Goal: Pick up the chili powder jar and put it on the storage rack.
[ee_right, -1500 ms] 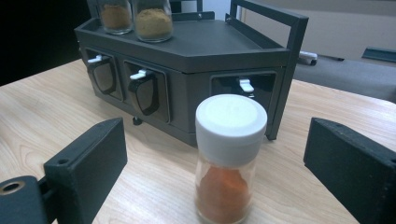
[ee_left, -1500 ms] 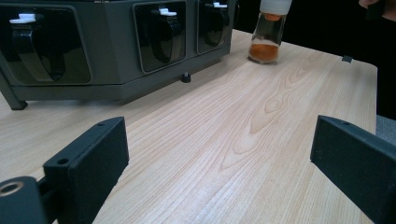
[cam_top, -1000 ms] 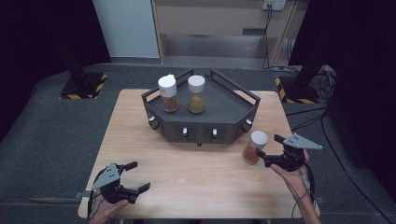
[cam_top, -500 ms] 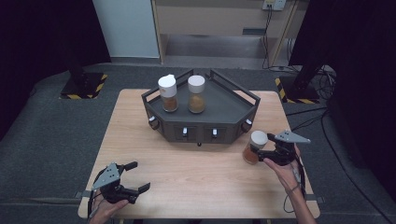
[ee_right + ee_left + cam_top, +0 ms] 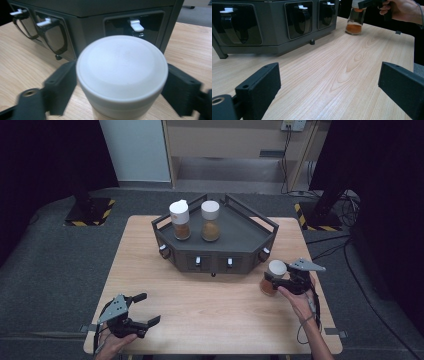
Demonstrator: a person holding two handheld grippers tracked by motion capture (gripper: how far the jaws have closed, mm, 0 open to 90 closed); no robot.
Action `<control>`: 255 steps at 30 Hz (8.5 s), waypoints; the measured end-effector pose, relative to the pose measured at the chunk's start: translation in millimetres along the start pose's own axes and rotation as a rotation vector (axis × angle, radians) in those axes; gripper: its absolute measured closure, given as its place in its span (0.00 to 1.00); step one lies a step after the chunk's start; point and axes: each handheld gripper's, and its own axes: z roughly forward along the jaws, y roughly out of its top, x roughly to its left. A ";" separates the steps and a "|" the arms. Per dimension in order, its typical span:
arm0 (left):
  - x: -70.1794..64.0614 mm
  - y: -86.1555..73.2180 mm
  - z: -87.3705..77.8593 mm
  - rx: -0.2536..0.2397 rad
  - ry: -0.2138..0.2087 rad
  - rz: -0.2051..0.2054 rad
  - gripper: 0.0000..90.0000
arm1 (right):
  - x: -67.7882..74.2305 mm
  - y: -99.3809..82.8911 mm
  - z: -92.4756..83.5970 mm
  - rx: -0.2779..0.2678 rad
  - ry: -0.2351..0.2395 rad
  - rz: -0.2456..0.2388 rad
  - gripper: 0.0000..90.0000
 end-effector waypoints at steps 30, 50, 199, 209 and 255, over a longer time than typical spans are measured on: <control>0.4 -0.2 0.7 0.001 -0.001 -0.001 0.03 | 3.6 50.7 -31.2 0.015 0.041 -0.054 0.37; -0.3 0.5 1.0 0.003 -0.002 0.002 0.03 | 26.9 153.3 -39.9 0.043 0.150 -0.137 0.37; 2.7 -1.3 2.7 -0.015 -0.007 -0.023 0.03 | 37.8 145.7 -56.6 -0.226 0.148 -0.212 0.06; 2.8 -1.6 1.2 -0.013 -0.007 -0.017 0.03 | 43.3 111.0 -69.7 -0.201 0.178 -0.207 0.06; 2.6 -1.6 1.8 -0.006 -0.004 -0.020 0.03 | 43.5 -46.8 -101.7 -0.102 0.094 -0.097 0.06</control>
